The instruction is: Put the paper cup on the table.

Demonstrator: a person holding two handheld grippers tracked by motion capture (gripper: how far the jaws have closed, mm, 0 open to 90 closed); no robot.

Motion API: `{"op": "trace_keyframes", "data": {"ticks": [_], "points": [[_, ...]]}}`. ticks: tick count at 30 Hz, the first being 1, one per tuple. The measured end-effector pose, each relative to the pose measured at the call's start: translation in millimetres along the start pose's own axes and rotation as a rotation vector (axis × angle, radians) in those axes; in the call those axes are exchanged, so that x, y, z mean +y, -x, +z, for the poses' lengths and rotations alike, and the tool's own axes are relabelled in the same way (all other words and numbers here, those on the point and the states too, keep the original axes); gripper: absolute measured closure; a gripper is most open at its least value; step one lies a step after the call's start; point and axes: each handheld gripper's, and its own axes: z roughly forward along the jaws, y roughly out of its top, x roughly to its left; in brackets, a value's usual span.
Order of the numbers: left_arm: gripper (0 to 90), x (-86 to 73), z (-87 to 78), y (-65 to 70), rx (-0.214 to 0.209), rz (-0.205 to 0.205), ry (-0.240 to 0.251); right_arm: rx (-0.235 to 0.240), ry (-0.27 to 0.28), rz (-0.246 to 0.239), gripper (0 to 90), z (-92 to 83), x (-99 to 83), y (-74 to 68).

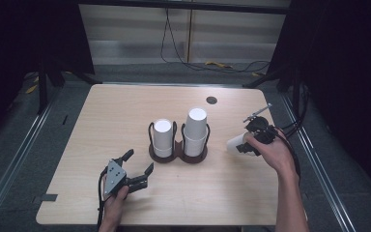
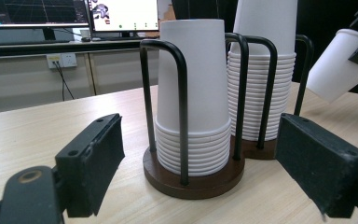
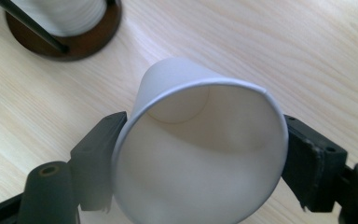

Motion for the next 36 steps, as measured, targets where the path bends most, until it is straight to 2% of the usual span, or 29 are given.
{"op": "trace_keyframes", "data": {"ticks": [6,14,22,28,36], "points": [[15.5,0.2,-0.1,0.8,-0.009,0.016,-0.003,-0.027,-0.082,-0.032,22.5,7.1,10.5,3.4],[15.6,0.2,-0.1,0.8,-0.01,0.017,-0.002,-0.02,-0.159,-0.031,21.8,15.3,27.9,6.9],[15.7,0.2,-0.1,0.9,-0.011,0.018,-0.002,-0.029,-0.227,-0.052,21.3,29.8,39.9,2.6],[15.7,0.2,0.0,0.8,-0.011,0.014,0.0,-0.026,-0.228,-0.039,19.7,34.2,44.6,6.5],[15.7,0.2,-0.2,0.7,-0.01,0.017,-0.002,-0.046,-0.178,-0.016,17.5,41.1,47.2,4.2]]}}
